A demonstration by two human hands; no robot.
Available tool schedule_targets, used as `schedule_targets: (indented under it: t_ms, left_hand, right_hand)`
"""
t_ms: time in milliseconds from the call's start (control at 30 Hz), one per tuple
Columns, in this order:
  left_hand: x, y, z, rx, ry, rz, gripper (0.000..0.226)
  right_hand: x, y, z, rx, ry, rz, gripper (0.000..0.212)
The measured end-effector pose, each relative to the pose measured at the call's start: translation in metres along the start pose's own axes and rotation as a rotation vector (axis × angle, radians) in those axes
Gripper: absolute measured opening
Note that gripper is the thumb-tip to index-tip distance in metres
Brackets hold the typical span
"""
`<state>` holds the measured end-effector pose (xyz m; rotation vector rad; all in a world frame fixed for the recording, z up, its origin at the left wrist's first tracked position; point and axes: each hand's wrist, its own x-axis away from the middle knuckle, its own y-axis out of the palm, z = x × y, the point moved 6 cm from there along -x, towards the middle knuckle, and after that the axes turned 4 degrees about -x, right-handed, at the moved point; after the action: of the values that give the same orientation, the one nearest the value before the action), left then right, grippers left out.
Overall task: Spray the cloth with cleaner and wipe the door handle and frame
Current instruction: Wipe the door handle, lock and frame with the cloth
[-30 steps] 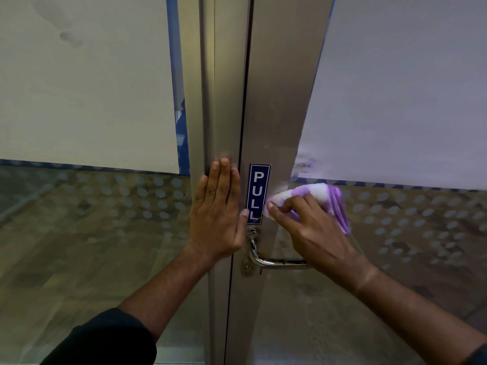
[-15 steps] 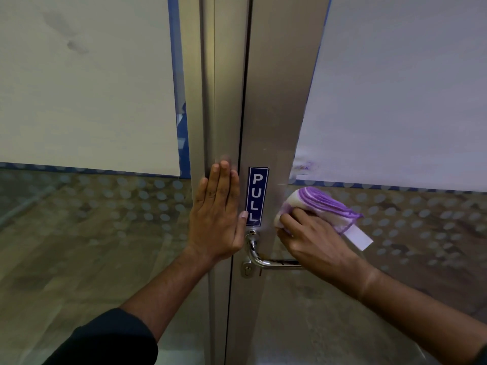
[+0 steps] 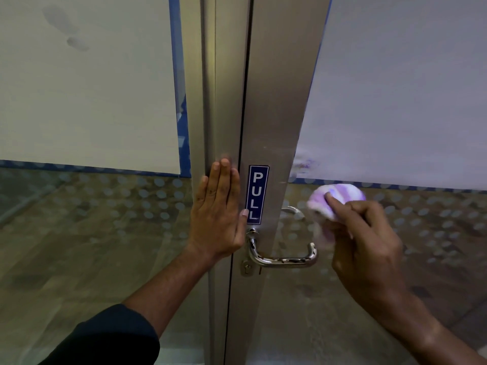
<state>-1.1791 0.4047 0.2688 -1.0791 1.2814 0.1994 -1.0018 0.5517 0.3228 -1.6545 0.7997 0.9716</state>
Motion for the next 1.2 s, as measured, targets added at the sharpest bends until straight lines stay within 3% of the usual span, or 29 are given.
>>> schedule_targets:
  t_ms: [267, 367, 533, 667, 833, 933, 1033, 1100, 1200]
  left_hand:
    - [0.001, 0.001, 0.000, -0.003, -0.007, -0.017, 0.097]
    - [0.002, 0.001, 0.000, 0.004, -0.010, -0.017, 0.095]
    - [0.002, 0.001, 0.002, 0.014, -0.012, -0.005, 0.093]
    - [0.016, 0.007, 0.005, 0.026, -0.012, -0.024, 0.095]
    - [0.032, 0.015, 0.007, 0.048, -0.008, -0.034, 0.092]
    - [0.038, 0.019, 0.006, 0.054, -0.001, -0.048, 0.091]
    - [0.042, 0.022, 0.005, 0.041, 0.008, -0.047, 0.089]
    - [0.045, 0.025, 0.005, 0.030, 0.003, -0.043, 0.088]
    - [0.049, 0.028, 0.006, 0.028, 0.005, -0.043, 0.087]
  right_hand:
    - [0.006, -0.022, 0.023, -0.346, 0.484, 0.188, 0.015]
    - [0.010, -0.017, 0.029, -0.421, 0.577, 0.231, 0.017]
    - [0.015, -0.010, 0.039, -0.453, 0.660, 0.213, 0.023]
    - [0.022, 0.000, 0.044, -0.775, 0.904, 0.219, 0.040]
    - [0.026, 0.001, 0.040, -1.021, 1.043, 0.036, 0.040]
    - [0.016, -0.015, 0.042, -0.847, 0.943, 0.034, 0.024]
    - [-0.005, -0.035, 0.035, -0.342, 0.559, 0.036, 0.011]
    - [-0.012, -0.022, 0.016, -0.099, 0.307, -0.073, 0.016]
    - [-0.006, 0.025, -0.003, 0.006, 0.202, -0.259, 0.028]
